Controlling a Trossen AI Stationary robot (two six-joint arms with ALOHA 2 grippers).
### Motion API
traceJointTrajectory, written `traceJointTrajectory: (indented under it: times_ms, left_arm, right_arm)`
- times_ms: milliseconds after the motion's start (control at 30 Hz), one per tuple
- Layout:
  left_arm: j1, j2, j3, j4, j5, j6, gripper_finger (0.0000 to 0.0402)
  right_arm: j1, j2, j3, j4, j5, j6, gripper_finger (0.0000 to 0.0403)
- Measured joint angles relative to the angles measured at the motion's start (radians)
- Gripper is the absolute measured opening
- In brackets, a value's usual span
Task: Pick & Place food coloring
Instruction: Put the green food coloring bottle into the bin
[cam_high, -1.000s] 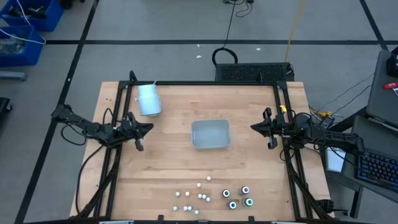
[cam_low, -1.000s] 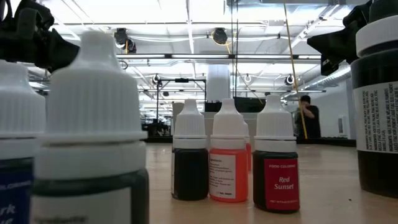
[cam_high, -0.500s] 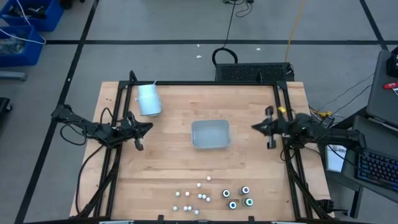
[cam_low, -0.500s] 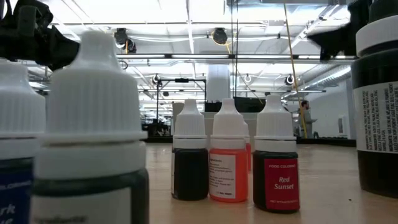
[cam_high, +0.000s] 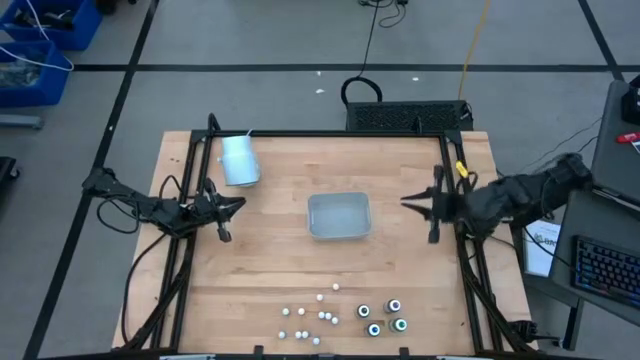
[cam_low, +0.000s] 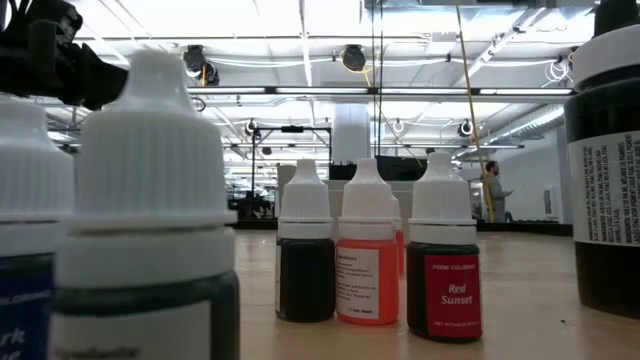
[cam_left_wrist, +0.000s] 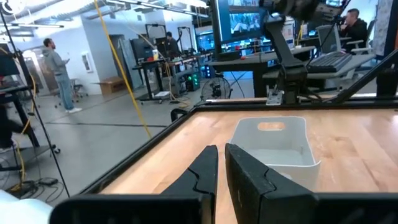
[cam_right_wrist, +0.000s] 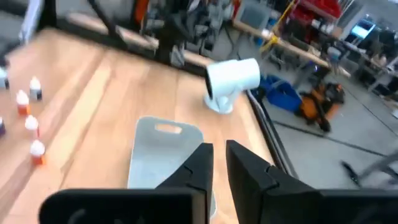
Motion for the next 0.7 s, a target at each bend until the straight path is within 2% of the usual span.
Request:
traceJointTrajectory:
  times_ms: [133,333,400,567,700]
  left_arm:
    - [0.000,0.000,0.000,0.001,0.004,-0.006,0.0040]
    - [0.000,0.000,0.000,0.000,0.006,-0.026,0.0040]
    - [0.000,0.000,0.000,0.000,0.006,-0.027,0.0040]
    - [0.000,0.000,0.000,0.001,0.007,-0.029,0.0040]
    - [0.000,0.000,0.000,0.001,0.029,-0.029,0.0040]
  right_arm:
    - [0.185,0.193,0.176,-0.216,0.158,0.144,0.0052]
    - [0.442,0.359,0.336,-0.350,0.209,0.413,0.0070]
    - [0.515,0.392,0.344,-0.352,0.226,0.498,0.0074]
    - [0.697,0.463,0.341,-0.410,0.353,0.734,0.0079]
    - [0.825,0.517,0.279,-0.339,0.449,0.854,0.0080]
